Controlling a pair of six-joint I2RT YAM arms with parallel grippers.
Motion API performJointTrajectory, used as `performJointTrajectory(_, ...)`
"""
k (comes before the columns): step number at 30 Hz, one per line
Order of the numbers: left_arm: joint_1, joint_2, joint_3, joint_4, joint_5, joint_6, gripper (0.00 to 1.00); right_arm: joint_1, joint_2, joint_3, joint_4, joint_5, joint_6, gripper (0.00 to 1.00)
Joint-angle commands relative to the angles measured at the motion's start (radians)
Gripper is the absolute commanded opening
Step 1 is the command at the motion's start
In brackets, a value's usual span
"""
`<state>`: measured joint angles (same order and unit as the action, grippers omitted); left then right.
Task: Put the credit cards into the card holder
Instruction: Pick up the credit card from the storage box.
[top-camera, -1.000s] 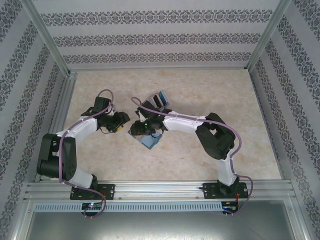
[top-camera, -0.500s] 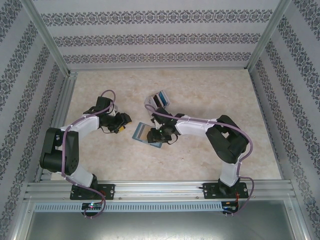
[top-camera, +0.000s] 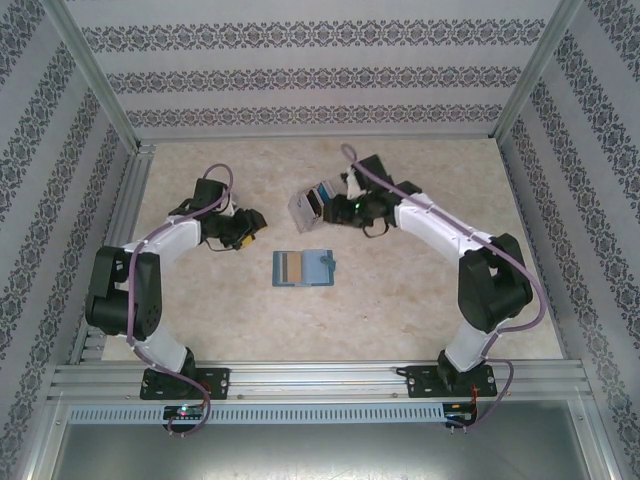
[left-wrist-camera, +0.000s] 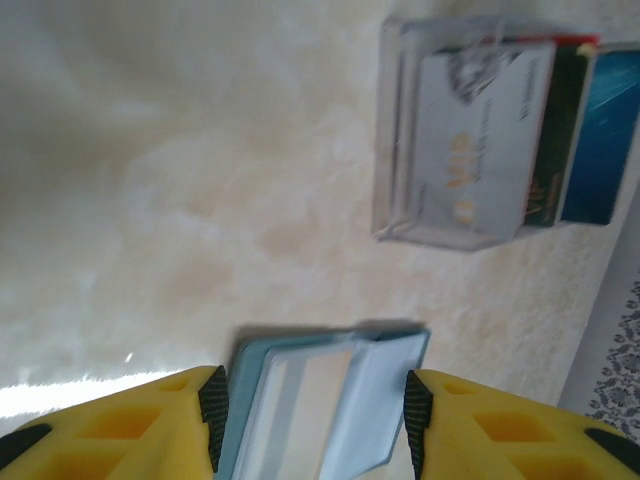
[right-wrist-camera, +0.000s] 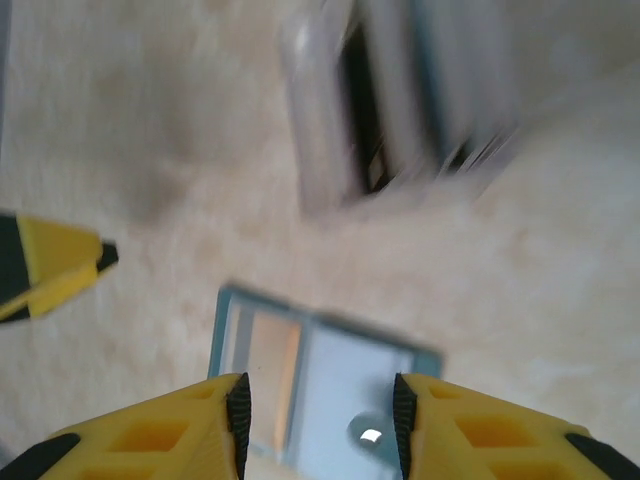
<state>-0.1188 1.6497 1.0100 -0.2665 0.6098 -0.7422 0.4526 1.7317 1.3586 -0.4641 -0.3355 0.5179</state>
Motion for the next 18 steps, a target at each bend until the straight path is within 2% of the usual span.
performJointTrajectory(1,-0.013,0.037,0.046,0.079,0.002,-0.024,0.52,-0.048,0.062,0.086,-0.038,0.056,-0.053,0.45)
performJointTrajectory(6,-0.018,0.149,0.138,0.135,0.005,-0.049,0.52,-0.114,0.175,0.191,-0.021,0.015,-0.061,0.44)
performJointTrajectory(10,-0.024,0.247,0.217,0.156,0.016,-0.071,0.51,-0.125,0.257,0.278,-0.048,0.005,-0.076,0.45)
performJointTrajectory(18,-0.05,0.342,0.301,0.183,0.003,-0.1,0.51,-0.13,0.37,0.384,-0.093,-0.034,-0.085,0.45)
